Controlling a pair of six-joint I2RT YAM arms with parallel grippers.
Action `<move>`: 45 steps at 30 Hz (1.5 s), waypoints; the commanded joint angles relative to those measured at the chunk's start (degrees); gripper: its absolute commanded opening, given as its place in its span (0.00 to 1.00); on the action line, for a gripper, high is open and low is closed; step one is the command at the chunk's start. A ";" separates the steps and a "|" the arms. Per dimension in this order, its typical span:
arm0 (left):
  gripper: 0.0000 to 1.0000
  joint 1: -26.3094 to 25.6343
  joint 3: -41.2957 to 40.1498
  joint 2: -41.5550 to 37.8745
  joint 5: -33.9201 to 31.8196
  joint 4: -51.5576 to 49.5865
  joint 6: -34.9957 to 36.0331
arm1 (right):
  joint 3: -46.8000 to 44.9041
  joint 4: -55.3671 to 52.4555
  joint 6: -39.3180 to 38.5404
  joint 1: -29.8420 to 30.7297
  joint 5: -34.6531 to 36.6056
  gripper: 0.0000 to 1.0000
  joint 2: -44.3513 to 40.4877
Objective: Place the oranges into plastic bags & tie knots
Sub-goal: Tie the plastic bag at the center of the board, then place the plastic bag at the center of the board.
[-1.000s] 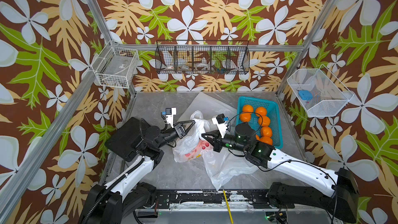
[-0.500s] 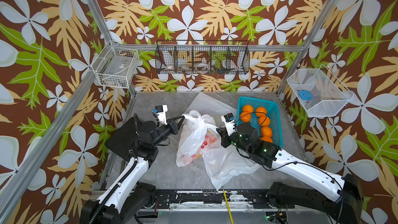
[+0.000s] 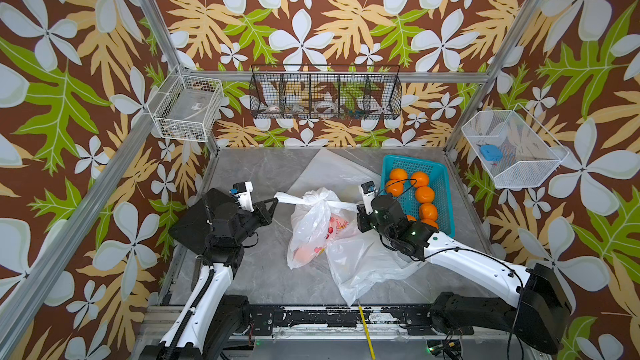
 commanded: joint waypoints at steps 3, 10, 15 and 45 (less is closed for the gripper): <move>0.65 0.33 -1.60 -1.68 3.92 12.58 -9.88 | 0.28 0.45 -1.45 -0.31 -6.90 0.00 -0.83; 0.98 -2.04 -4.98 1.79 6.84 21.86 -19.54 | 0.98 0.96 -0.67 -0.30 -8.12 0.00 -0.68; 0.91 -5.39 -4.35 8.20 5.48 27.00 -19.09 | 1.14 1.04 -0.62 -0.30 -8.93 0.00 -0.52; 0.00 2.51 0.54 7.49 -7.85 5.00 -2.53 | 5.36 -15.62 2.05 -2.91 28.48 0.00 3.80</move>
